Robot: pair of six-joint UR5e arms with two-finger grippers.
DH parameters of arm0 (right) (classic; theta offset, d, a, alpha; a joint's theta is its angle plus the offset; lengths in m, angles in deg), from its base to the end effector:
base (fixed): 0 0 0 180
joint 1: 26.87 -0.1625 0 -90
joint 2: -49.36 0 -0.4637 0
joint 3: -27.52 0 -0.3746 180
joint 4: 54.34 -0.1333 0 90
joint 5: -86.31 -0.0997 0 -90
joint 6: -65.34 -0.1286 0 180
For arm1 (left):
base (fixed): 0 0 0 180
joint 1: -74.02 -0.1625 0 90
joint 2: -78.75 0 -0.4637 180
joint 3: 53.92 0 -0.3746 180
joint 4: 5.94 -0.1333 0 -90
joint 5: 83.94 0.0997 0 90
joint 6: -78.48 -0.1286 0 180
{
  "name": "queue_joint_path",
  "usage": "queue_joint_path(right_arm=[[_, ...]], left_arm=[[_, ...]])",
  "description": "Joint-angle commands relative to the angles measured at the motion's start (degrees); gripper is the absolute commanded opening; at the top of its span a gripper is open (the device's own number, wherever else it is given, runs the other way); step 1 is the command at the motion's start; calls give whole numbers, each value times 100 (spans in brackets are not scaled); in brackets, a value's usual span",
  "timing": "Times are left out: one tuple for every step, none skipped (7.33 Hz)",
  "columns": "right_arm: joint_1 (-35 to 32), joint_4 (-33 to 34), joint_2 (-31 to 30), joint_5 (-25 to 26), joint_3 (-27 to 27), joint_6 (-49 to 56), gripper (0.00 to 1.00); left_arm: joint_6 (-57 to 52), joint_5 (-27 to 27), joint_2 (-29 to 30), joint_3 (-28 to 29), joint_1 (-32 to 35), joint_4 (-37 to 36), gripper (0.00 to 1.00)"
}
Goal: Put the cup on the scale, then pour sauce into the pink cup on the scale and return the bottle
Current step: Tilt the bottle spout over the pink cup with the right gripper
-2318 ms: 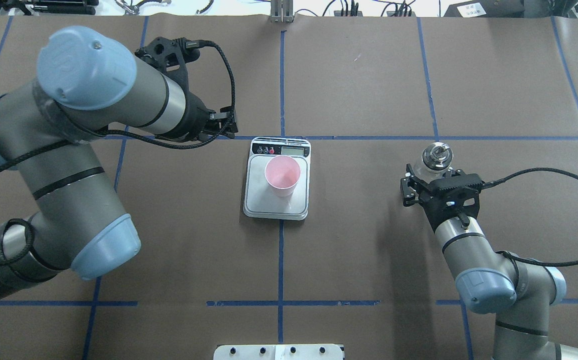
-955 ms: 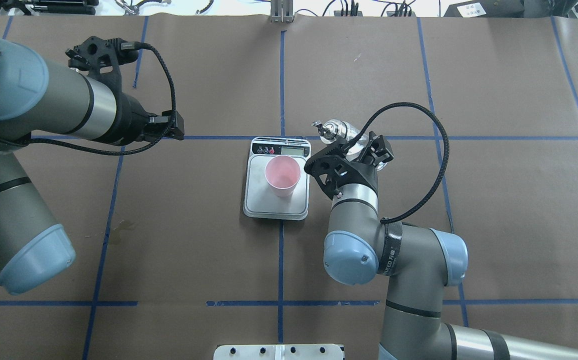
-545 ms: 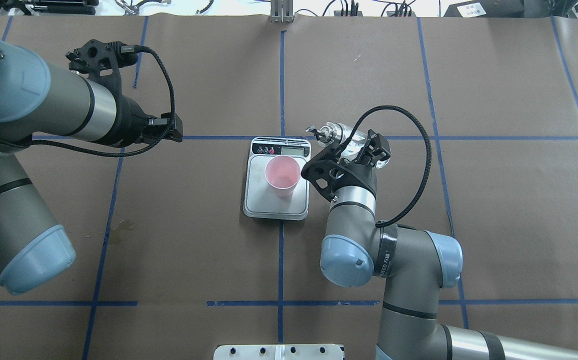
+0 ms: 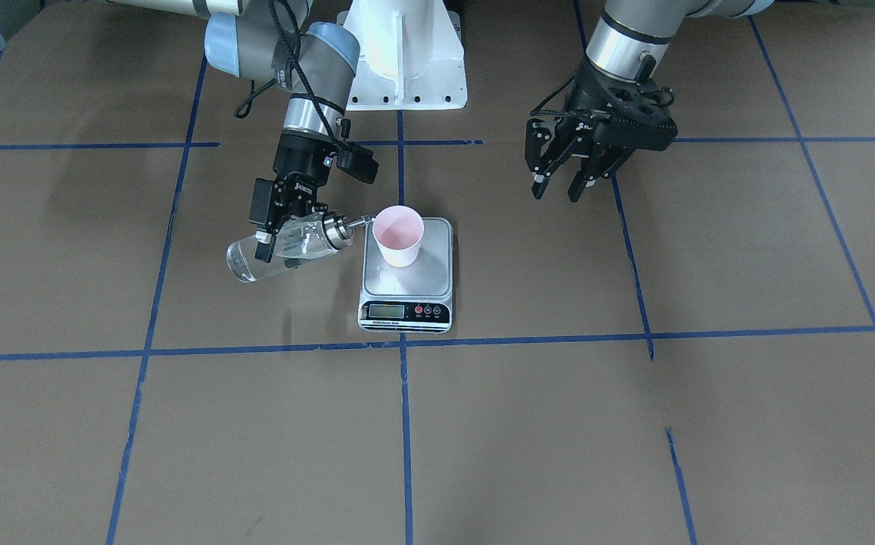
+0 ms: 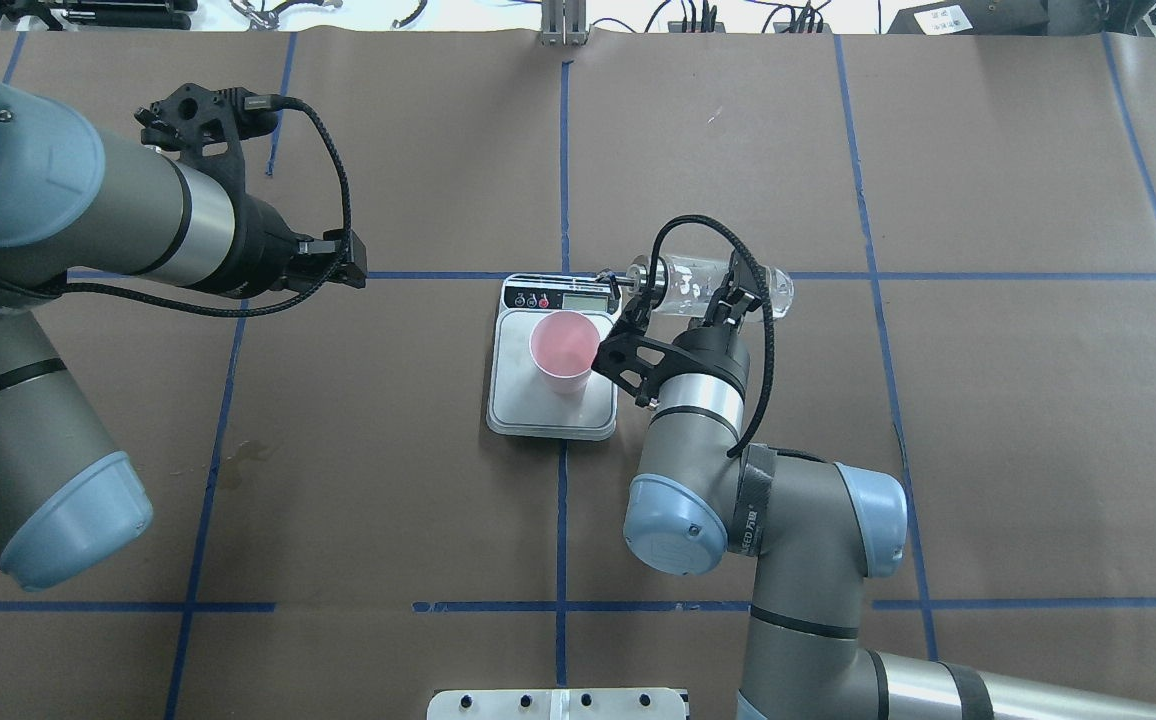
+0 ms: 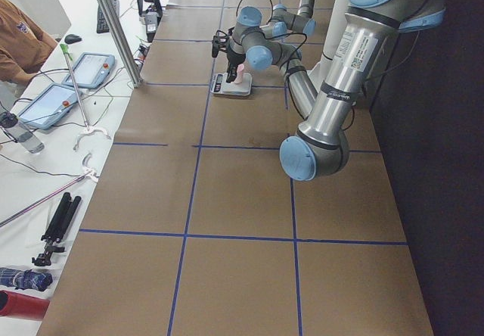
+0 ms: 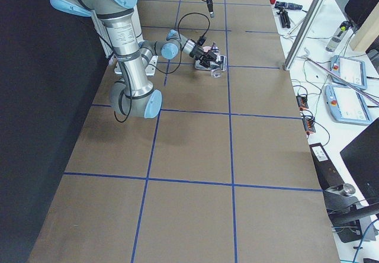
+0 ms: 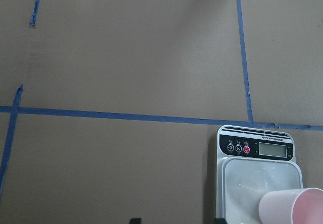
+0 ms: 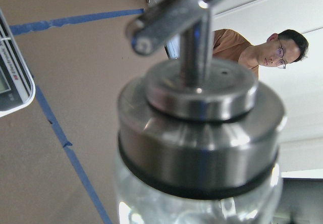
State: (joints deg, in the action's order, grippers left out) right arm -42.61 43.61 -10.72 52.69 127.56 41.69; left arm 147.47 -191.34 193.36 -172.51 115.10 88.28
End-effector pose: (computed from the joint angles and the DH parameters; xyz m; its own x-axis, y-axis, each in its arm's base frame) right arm -0.5515 -0.4052 0.3313 0.8542 -0.2862 -0.4342 0.5169 0.3765 0.7688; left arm 0.3708 -0.4491 0.2662 0.5356 -0.0131 -0.8444 0.2625 0.9529 0.1518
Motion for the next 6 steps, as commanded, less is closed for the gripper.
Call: queue_joint_path(right_arm=[[10,14,5,197,-89,457,0],[45,14,14,354,-176,701,0],[71,14,14,469,-212,965,0],[115,22,14,592,-221,1054,0],[141,23,14,793,-247,1395,0],[142,31,14,909,-256,1711,0]], left_arm=[[0,-1,0,12,-13,9,57],[0,-1,0,29,-13,9,57],[9,-1,0,29,-13,9,58],[9,-1,0,21,-22,9,58],[9,-1,0,29,-22,9,58],[9,-1,0,38,-22,9,58]])
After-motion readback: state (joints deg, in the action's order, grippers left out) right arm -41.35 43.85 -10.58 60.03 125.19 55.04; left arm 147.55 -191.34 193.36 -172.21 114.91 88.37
